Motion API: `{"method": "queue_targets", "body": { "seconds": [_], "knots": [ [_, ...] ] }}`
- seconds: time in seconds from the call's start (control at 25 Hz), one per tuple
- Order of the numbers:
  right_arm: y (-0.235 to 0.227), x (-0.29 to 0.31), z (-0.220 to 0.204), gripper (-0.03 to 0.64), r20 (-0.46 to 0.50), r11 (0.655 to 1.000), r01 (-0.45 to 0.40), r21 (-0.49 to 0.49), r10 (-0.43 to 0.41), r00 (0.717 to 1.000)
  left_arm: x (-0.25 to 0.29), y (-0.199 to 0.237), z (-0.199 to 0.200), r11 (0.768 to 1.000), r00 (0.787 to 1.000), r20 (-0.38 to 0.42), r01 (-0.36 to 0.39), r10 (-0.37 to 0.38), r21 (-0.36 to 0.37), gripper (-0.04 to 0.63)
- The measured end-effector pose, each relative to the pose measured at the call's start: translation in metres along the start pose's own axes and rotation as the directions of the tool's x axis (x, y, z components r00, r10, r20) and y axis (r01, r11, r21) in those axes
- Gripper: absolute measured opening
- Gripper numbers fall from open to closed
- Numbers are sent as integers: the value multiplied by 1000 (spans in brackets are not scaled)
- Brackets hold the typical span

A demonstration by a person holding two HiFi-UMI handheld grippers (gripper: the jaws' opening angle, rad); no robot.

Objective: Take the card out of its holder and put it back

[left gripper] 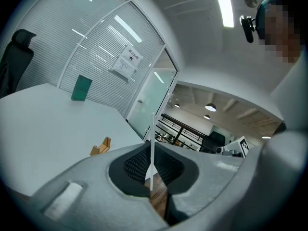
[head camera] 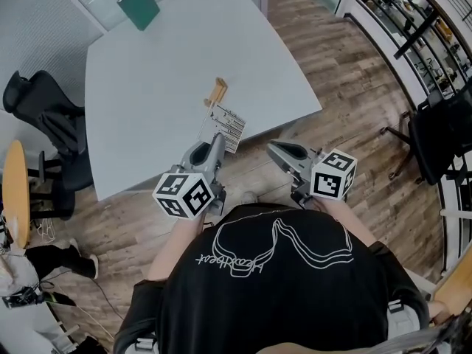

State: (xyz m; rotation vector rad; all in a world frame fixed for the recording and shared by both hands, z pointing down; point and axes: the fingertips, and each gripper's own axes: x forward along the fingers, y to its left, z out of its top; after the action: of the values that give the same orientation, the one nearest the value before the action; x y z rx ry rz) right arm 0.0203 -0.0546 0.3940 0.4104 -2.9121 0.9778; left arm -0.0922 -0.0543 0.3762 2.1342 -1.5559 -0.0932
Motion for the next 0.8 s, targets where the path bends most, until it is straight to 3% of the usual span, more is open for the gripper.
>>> {"method": "queue_targets", "body": {
  "seconds": [0.24,0.6,0.8],
  "knots": [
    [-9,15,2,9,-11,1000,18,5,-18,1000,12,23,19,1000,1000,21,-7,6,14,25],
    [-26,42,18,9,8,998,52,30,-52,999,35,64,57,994,999,46,-22,17,110,25],
    [-41,53,23,9,16,996,76,40,-77,997,55,87,69,993,999,50,-19,14,115,25]
  ]
}}
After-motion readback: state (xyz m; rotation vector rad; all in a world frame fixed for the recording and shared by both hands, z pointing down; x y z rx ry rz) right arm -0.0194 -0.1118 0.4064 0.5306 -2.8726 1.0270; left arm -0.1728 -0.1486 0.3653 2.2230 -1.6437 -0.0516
